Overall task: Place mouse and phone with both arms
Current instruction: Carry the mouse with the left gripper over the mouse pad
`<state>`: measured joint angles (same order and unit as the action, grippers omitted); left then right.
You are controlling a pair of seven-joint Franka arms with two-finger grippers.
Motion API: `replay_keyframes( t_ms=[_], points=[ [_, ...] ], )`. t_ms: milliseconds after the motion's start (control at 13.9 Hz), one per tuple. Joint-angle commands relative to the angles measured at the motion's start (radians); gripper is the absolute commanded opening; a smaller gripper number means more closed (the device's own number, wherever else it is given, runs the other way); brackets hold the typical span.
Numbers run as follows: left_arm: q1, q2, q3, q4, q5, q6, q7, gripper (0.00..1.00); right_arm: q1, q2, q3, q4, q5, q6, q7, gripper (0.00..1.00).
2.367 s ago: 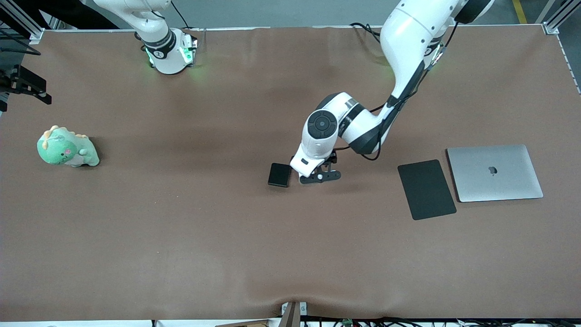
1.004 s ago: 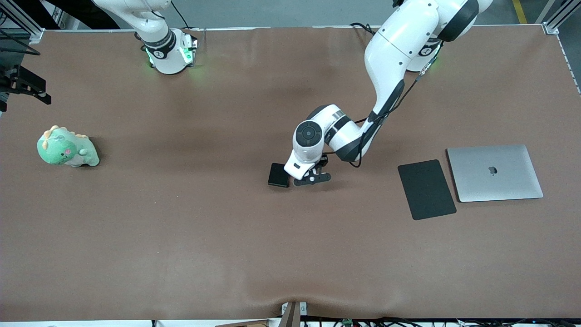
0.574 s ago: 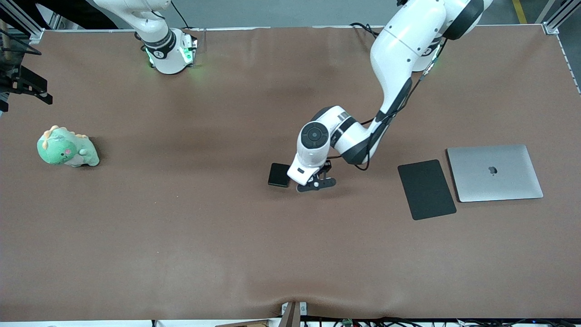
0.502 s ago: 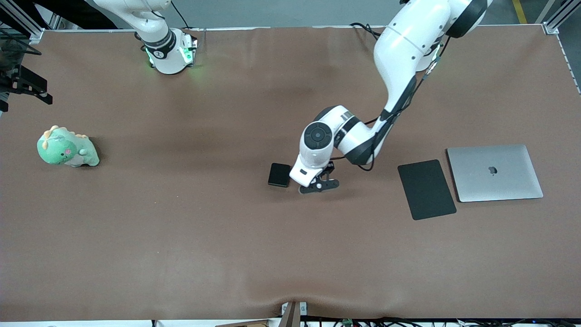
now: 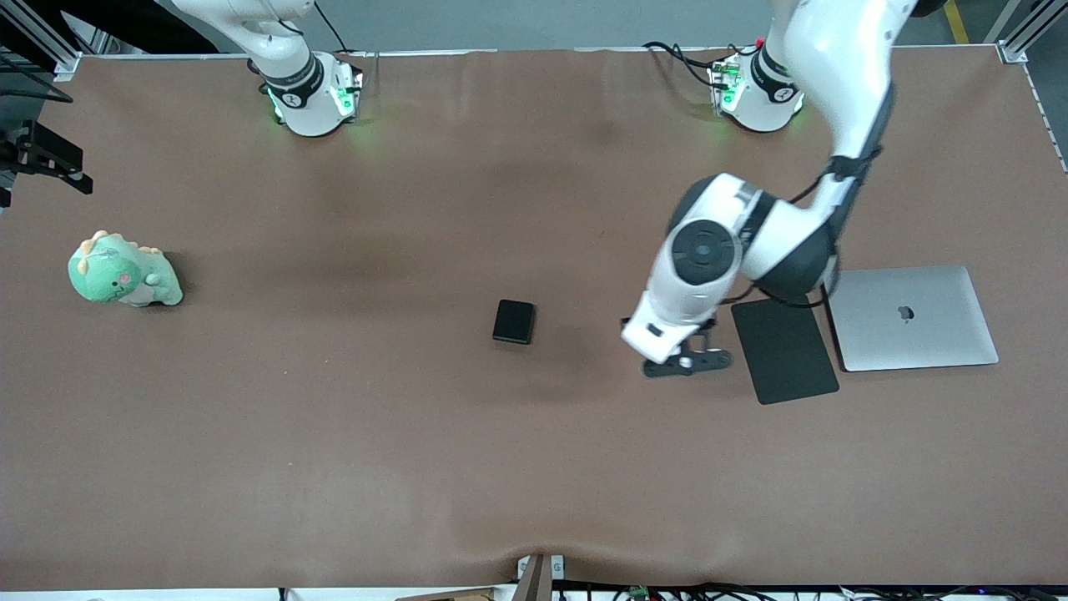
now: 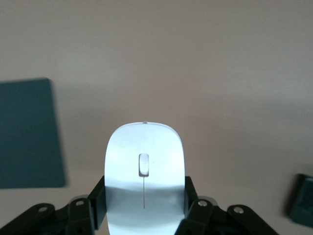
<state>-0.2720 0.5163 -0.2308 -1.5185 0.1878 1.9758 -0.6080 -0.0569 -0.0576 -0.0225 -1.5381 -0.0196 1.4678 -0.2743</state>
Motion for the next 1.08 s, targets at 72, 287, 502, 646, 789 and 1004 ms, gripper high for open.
replay_keyframes(
  t_ms=[72,287,502,646,789,1004],
  points=[
    [0.176,-0.129,-0.015,-0.167,0.002,-0.003,0.241,0.1,0.026,0.001,0.012,0.023,0.01,0.006,-0.01,1.0],
    [0.328,-0.144,-0.015,-0.227,-0.022,0.002,0.48,0.1,0.078,0.045,0.01,0.024,0.001,0.009,-0.01,1.0],
    [0.398,-0.137,-0.013,-0.326,-0.024,0.096,0.496,0.1,0.089,0.113,0.01,0.026,0.0,0.014,-0.011,1.0],
    [0.415,-0.133,-0.013,-0.411,-0.025,0.207,0.49,0.1,0.104,0.174,0.012,0.026,0.001,0.014,-0.013,1.0],
    [0.415,-0.13,-0.013,-0.489,-0.03,0.305,0.473,0.1,0.132,0.177,0.01,0.026,0.009,0.028,-0.01,1.0],
    [0.413,-0.105,-0.012,-0.566,-0.03,0.445,0.433,0.11,0.181,0.189,0.012,0.024,0.039,0.078,0.013,1.0]
  ],
)
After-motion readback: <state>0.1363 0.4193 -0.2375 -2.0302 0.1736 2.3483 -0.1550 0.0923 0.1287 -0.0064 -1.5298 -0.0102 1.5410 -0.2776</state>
